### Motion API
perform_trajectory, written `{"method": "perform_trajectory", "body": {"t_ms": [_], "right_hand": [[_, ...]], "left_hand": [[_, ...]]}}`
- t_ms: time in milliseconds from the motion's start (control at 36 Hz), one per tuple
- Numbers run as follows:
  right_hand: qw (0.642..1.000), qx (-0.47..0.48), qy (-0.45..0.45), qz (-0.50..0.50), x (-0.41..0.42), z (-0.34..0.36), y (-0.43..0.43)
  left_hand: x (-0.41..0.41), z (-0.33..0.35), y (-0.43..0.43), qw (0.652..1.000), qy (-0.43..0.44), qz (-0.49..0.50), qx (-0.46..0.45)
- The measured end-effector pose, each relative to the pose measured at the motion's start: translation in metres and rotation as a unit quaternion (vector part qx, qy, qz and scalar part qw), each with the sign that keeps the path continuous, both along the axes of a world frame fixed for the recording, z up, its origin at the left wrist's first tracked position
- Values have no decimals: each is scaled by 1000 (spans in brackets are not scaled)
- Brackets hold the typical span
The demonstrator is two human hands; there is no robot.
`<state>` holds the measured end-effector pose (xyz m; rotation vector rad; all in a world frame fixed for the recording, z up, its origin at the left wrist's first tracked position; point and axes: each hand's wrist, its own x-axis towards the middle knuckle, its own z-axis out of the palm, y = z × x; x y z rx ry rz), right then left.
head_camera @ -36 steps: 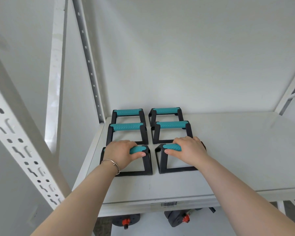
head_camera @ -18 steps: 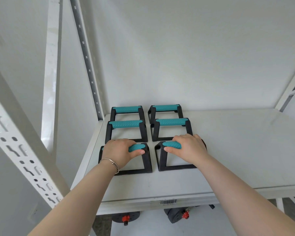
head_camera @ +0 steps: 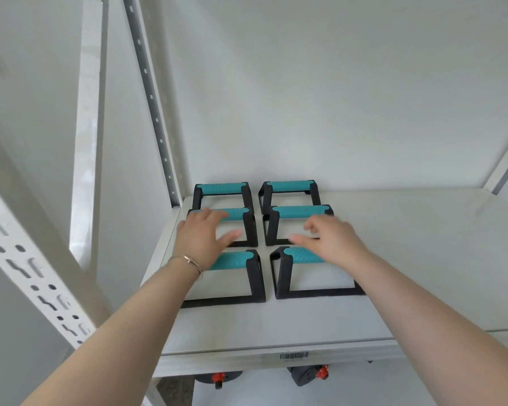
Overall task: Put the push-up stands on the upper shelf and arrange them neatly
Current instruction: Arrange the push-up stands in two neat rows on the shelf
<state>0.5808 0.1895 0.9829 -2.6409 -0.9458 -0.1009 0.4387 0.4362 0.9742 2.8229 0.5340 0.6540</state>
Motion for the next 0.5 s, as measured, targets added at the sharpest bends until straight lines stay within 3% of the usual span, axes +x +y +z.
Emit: {"method": "perform_trajectory", "body": {"t_ms": [83, 222, 306, 500], "right_hand": [[995, 71, -69, -5, 31, 10, 13], [988, -120, -68, 62, 81, 8, 39], [974, -189, -64, 104, 103, -6, 45], [980, -139, -37, 135, 126, -30, 44]], "left_hand": [[20, 12, 18, 998, 16, 47, 36], [54, 9, 45, 988, 138, 55, 45], [65, 3, 55, 979, 195, 48, 40], [69, -11, 71, 979, 200, 34, 31]]}}
